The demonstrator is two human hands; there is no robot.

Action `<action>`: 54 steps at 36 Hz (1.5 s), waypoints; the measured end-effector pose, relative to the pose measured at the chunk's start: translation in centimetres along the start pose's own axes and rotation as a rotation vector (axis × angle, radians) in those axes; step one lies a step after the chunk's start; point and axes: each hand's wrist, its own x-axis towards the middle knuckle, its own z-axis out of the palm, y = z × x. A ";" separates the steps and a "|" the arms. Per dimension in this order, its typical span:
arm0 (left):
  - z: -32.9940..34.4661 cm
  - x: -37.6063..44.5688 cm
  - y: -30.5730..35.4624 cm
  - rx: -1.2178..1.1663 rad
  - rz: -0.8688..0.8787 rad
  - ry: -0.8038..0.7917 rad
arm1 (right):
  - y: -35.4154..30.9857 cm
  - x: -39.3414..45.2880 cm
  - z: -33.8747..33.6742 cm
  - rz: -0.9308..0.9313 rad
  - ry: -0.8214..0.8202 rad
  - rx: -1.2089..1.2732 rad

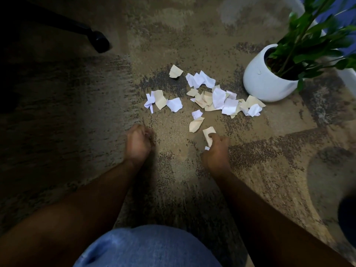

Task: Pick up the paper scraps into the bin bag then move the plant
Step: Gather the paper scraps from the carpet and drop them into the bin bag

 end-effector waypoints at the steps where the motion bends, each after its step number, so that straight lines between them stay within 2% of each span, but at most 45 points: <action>1: 0.4 0.5 0.6 -0.018 -0.017 0.007 | 0.0 0.4 -0.1 0.020 0.008 0.012; 5: 1.7 3.1 3.1 -0.048 0.010 0.015 | 0.3 2.2 -0.1 0.078 0.031 0.054; 10: 2.8 6.2 5.4 -0.075 0.107 0.011 | 0.6 3.8 0.1 0.040 0.076 0.065; 13: 3.3 8.5 5.9 -0.083 0.135 0.024 | 0.9 4.5 0.4 0.016 0.067 -0.006; 16: 3.5 10.6 5.9 -0.078 0.131 0.035 | 1.4 4.9 0.5 -0.009 0.048 -0.192; 20: 4.4 12.6 4.8 0.088 0.232 0.062 | 2.1 4.8 1.0 0.090 -0.038 -0.304; 23: 5.0 13.1 4.2 0.179 0.198 0.128 | 2.3 4.7 1.6 0.082 -0.055 -0.350; 29: 6.7 13.3 3.5 0.228 0.014 -0.008 | 2.6 5.5 1.7 0.001 0.027 -0.275; 33: 7.5 13.6 3.8 0.177 0.177 -0.098 | 2.5 6.2 1.7 -0.095 -0.003 -0.276; 37: 8.3 13.4 4.1 0.140 0.274 -0.096 | 1.7 7.1 1.2 -0.097 0.021 -0.131; 40: 8.7 13.2 3.9 0.140 0.314 -0.064 | 1.1 8.0 0.7 -0.251 -0.073 -0.157; 43: 8.8 13.1 4.1 0.161 0.374 -0.054 | 0.5 9.2 0.5 -0.360 -0.185 -0.318; 47: 8.9 12.9 4.2 0.132 0.379 -0.051 | -0.1 10.9 1.1 -0.304 -0.295 -0.456; 50: 8.9 12.8 4.5 0.081 0.354 -0.052 | -0.4 11.6 2.0 -0.273 -0.310 -0.512; 54: 8.7 12.7 5.0 -0.006 0.318 -0.091 | -0.6 11.8 2.8 -0.259 -0.297 -0.446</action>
